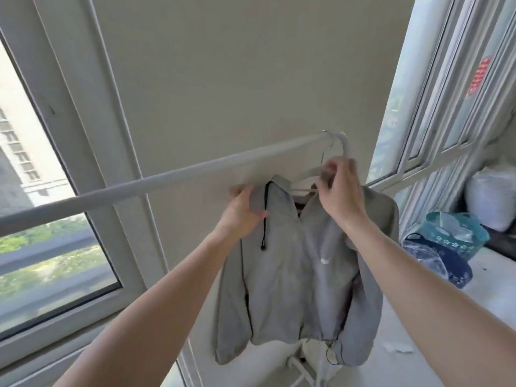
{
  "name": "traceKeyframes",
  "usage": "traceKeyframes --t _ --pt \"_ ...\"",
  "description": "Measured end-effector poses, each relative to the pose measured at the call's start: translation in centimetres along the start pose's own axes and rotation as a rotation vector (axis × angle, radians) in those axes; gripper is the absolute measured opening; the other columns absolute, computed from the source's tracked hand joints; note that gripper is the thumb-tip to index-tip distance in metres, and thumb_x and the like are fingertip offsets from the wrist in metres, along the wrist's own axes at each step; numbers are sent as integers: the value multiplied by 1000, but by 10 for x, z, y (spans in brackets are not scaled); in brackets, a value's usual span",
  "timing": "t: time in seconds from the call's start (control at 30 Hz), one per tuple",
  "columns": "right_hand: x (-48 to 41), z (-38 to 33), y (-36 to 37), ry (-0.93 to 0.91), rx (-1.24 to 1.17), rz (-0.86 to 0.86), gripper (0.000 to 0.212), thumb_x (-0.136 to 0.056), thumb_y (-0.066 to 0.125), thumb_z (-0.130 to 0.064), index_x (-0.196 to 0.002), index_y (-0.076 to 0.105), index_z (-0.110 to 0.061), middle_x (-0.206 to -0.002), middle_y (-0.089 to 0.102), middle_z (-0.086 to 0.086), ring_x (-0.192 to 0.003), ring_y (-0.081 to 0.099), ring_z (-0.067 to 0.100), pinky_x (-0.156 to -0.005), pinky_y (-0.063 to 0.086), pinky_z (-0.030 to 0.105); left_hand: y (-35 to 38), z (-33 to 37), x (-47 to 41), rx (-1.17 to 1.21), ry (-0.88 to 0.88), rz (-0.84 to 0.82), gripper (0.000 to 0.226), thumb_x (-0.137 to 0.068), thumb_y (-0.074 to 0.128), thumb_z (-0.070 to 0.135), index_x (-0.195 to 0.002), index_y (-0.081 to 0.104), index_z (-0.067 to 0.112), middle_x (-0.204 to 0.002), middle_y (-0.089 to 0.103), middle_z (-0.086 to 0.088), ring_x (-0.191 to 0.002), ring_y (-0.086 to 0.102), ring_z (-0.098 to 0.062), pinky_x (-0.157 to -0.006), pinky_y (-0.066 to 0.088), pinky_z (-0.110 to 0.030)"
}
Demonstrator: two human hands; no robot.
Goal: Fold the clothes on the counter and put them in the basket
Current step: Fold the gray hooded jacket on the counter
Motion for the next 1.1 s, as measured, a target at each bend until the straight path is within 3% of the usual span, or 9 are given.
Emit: traceKeyframes --t 0.07,0.13,0.2,0.27,0.4,0.6,0.73,0.9,1.1 --pt "-31 17 -2 30 37 47 48 -85 72 -32 -121 46 -15 -123 48 6 -111 53 27 -92 46 46 4 11 -25 -30 26 52 81 -86 75 33 -152 31 20 -152 32 -5 -142 31 -25 -117 29 -36" --pt "-58 31 10 -1 69 -122 43 -89 66 -44 -121 49 -19 -119 57 0 -112 56 24 -91 45 43 14 17 -44 -159 1 58 77 -86 70 46 -150 33 25 -145 46 0 -137 39 -21 -114 29 -38" --pt "-71 40 29 -94 96 -281 21 -98 54 -43 -93 55 -22 -84 63 -11 -94 63 25 -74 44 37 25 27 -52 -379 56 81 69 -85 64 57 -142 42 27 -138 56 3 -134 44 -22 -108 29 -38" --pt "-79 44 40 -187 60 -294 33 -102 47 -37 -76 52 -17 -63 52 -16 -76 62 26 -62 41 36 31 32 -54 -436 92 89 68 -85 61 63 -139 46 24 -134 59 1 -129 49 -26 -105 37 -38" --pt "-87 41 53 -231 -70 -255 37 -101 48 -35 -73 56 -13 -58 56 -6 -66 58 24 -62 44 37 25 33 -41 -361 28 80 63 -86 48 74 -128 53 28 -115 68 4 -107 62 -25 -86 51 -35" --pt "-70 -16 48 -365 -246 -216 35 -101 49 -31 -73 54 -10 -56 54 -2 -61 53 25 -61 43 38 -22 47 7 -306 -101 306 67 -80 39 85 -107 57 26 -102 68 3 -104 60 -25 -101 40 -48" --pt "-33 -70 38 -451 -323 -201 37 -100 51 -33 -71 53 -10 -51 48 -2 -56 49 25 -57 39 38 -64 51 68 -424 -165 438 67 -78 39 87 -96 51 24 -91 64 6 -97 59 -25 -95 35 -47" --pt "55 -162 32 -620 -405 -316 29 -98 51 -37 -79 61 -17 -51 45 -10 -55 46 20 -57 40 36 -127 15 178 -386 -296 504 60 -78 47 82 -88 53 23 -85 66 4 -82 63 -24 -75 52 -41" --pt "190 -275 24 -748 -500 -426 17 -98 60 -31 -95 69 -16 -61 57 -12 -59 56 20 -60 41 32 -193 -19 347 -321 -302 627 31 -86 66 44 -108 51 27 -87 63 11 -83 61 -15 -70 44 -33"
Point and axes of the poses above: each hand's wrist, its own x-axis away from the middle knuckle, its own y-axis out of the palm, z = x × y, the point moved 4 cm from there along -x, towards the middle knuckle
